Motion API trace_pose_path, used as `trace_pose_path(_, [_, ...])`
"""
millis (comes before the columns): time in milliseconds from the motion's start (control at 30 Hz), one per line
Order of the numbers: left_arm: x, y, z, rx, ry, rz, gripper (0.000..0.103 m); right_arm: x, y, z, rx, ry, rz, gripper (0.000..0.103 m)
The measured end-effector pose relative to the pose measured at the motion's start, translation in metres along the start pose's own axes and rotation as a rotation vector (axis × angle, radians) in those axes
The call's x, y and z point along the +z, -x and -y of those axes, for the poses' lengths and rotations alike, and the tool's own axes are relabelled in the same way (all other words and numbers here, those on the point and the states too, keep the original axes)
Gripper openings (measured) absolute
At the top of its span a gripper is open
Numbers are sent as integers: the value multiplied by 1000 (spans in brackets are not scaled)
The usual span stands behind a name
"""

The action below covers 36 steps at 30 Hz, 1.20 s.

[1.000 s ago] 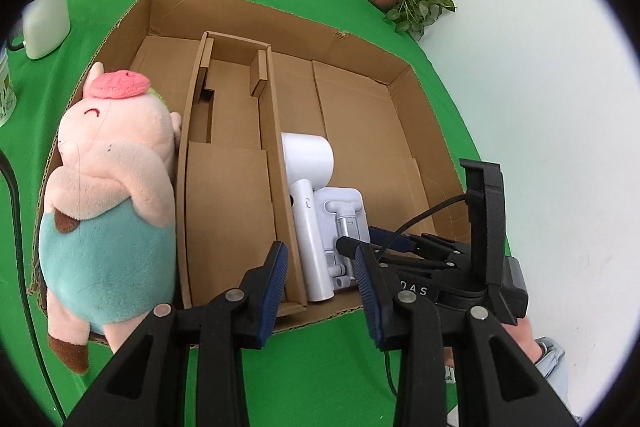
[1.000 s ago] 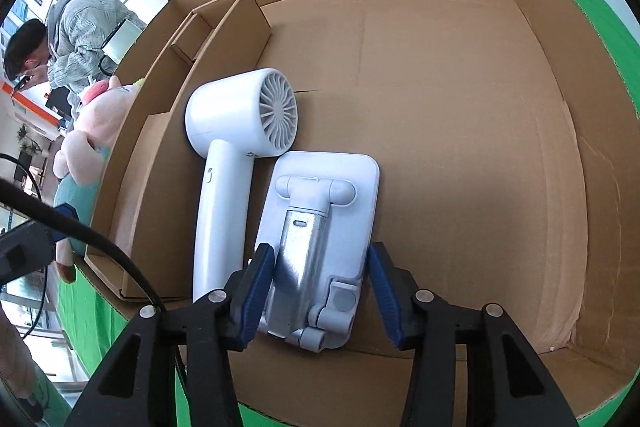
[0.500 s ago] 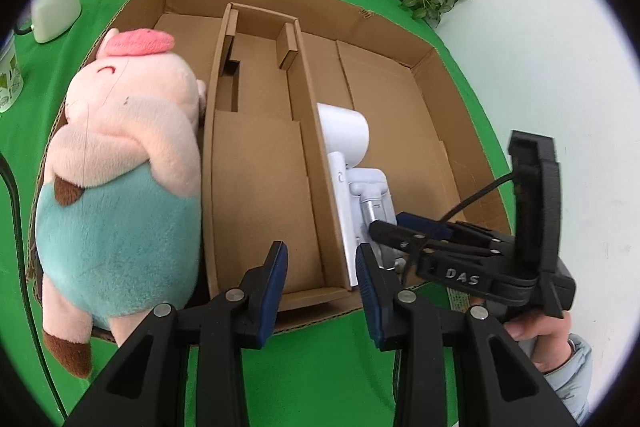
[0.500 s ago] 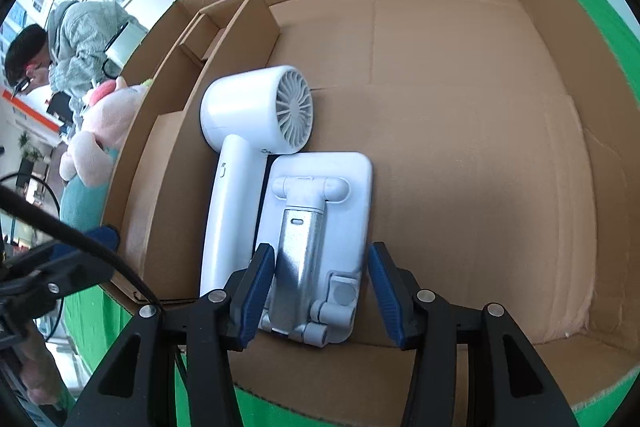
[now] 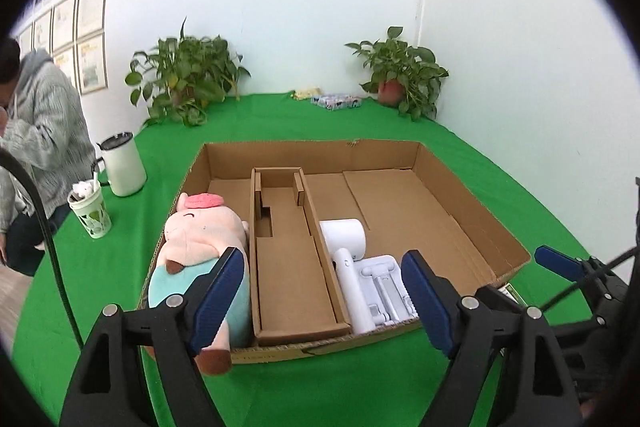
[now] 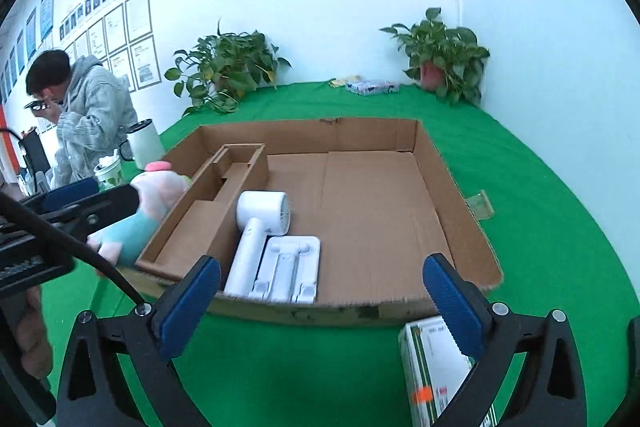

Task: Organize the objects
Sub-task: 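Open both grippers and withdraw them up from the box, then move both grippers toward the white-and-green medicine box on the table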

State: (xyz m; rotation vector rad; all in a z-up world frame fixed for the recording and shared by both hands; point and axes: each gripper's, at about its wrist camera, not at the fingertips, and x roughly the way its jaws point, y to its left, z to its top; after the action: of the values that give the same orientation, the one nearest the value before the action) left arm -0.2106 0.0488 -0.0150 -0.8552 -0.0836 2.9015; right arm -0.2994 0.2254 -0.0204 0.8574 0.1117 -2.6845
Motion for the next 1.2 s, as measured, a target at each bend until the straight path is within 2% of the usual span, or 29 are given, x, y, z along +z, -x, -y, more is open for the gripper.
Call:
trace_pose_path(233, [-35, 1, 23, 21, -10, -44, 81, -34, 34, -2, -26, -7, -18, 102])
trace_pose_path(400, [-48, 6, 30, 27, 3, -66, 81, -53, 36, 7, -33, -1, -39, 102])
trace_pose_path(967, [-57, 11, 29, 61, -13, -100, 81, -61, 36, 17, -36, 14, -57, 102])
trace_pose_path(1200, [-60, 15, 27, 74, -19, -90, 81, -65, 37, 20, -21, 16, -64, 102])
